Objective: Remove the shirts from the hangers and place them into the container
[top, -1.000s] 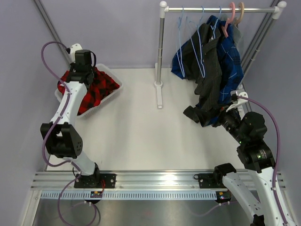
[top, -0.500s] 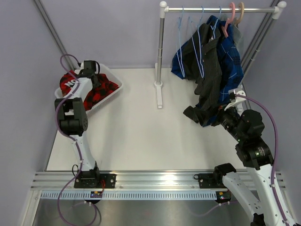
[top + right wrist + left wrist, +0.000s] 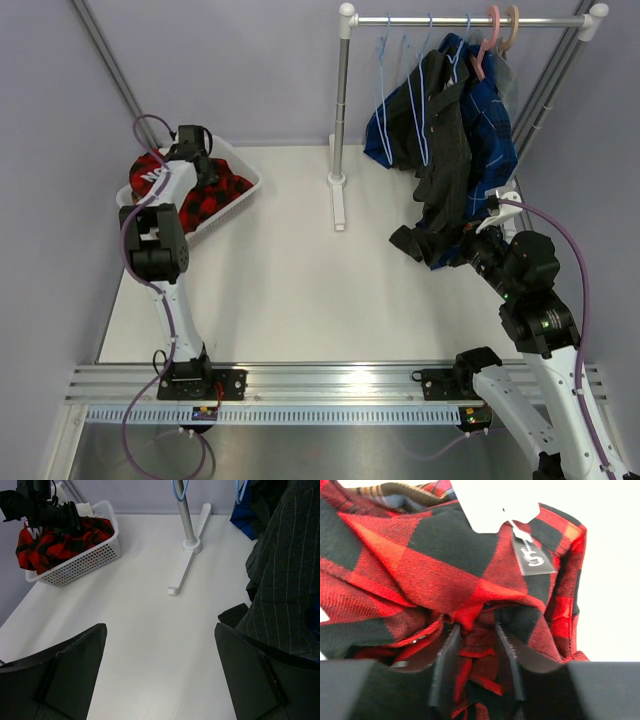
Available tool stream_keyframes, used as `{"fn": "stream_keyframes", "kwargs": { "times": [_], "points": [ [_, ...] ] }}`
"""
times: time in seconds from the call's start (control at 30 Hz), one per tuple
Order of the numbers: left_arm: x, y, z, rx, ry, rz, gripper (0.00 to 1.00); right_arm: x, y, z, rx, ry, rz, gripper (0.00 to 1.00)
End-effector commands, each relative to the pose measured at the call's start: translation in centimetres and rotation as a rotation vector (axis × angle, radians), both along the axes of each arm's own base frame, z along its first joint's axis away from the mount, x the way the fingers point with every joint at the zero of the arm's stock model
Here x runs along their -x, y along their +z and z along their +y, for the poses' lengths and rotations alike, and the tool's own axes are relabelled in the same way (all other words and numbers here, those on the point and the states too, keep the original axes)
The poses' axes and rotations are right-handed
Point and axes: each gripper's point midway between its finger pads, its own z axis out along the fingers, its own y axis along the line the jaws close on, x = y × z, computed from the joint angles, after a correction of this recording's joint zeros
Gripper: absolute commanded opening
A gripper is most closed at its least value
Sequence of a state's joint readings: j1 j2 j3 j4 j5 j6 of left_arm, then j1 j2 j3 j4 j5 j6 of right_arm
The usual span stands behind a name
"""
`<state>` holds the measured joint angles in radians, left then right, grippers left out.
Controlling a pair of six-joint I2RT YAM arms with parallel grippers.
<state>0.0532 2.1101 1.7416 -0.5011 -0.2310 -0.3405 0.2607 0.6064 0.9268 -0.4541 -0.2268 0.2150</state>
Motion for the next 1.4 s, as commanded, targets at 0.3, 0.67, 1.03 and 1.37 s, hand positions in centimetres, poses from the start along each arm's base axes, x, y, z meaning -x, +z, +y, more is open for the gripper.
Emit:
{"fn": "stream_keyframes", "kwargs": {
  "times": [0.3,0.67,1.03,1.37],
  "points": [
    [2.8,18.9,0.1,-0.09,-0.004,-0.342,0.8,0.9,2.0,-0.4,-0.015,-0.007,-0.077,0.99],
    [12.9,30.0,-4.6,-0.075,-0.167,-0.595,0.99,1.4,3.0,-1.3,-0.023,-0.051,-0.112,1.0],
    [31.4,34.1,-7.5,-0.07,-0.398,-0.913,0.99,5.7,8.3,-5.5,-0.065,-0.224,-0.263,1.0],
    [38.3,31.8,-8.2,-0.06,-0.481,-0.919,0.99,8.9,10.0,-10.1,-0.061,-0.421,-0.345,0.99]
  ]
}}
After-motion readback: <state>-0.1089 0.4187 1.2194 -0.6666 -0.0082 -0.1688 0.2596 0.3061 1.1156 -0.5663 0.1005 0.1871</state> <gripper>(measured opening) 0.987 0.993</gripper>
